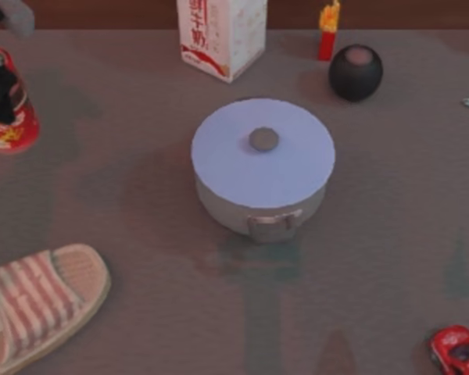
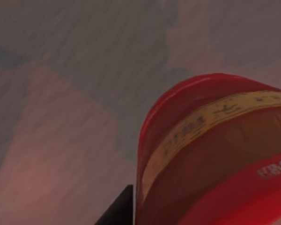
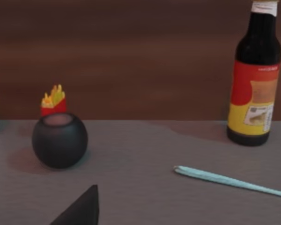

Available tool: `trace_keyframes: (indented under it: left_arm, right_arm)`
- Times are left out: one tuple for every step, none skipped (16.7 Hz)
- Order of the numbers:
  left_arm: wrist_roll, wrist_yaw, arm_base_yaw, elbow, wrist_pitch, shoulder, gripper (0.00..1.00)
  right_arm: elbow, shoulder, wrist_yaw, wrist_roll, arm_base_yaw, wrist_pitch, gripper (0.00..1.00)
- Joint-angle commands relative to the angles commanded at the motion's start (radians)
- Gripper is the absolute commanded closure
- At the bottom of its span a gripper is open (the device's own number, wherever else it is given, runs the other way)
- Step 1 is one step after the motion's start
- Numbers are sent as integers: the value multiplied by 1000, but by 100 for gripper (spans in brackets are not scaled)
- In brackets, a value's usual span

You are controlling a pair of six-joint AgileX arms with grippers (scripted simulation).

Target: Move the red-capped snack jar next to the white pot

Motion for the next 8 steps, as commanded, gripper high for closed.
trace_keyframes:
  left_arm:
    - [1,0,-6,4,2,3,100]
    - [0,0,-7,3,2,3,100]
    - [-10,-3,-10,0,5,4,100]
    - [-30,-7,-18,-6,9,4,100]
    - [-61,-14,-29,-15,16,5,100]
    - [-102,-23,-44,-26,26,5,100]
    - [-154,-33,-61,-39,39,4,100]
    - [-216,-44,-81,-54,54,1,100]
  right_arm:
    - [0,0,0,0,0,0,0]
    - [0,0,0,0,0,0,0]
    - [0,0,0,0,0,0,0]
    - [0,0,0,0,0,0,0]
    - [0,0,0,0,0,0,0]
    - [0,0,0,0,0,0,0]
    - [0,0,0,0,0,0,0]
    - [0,0,0,0,0,0,0]
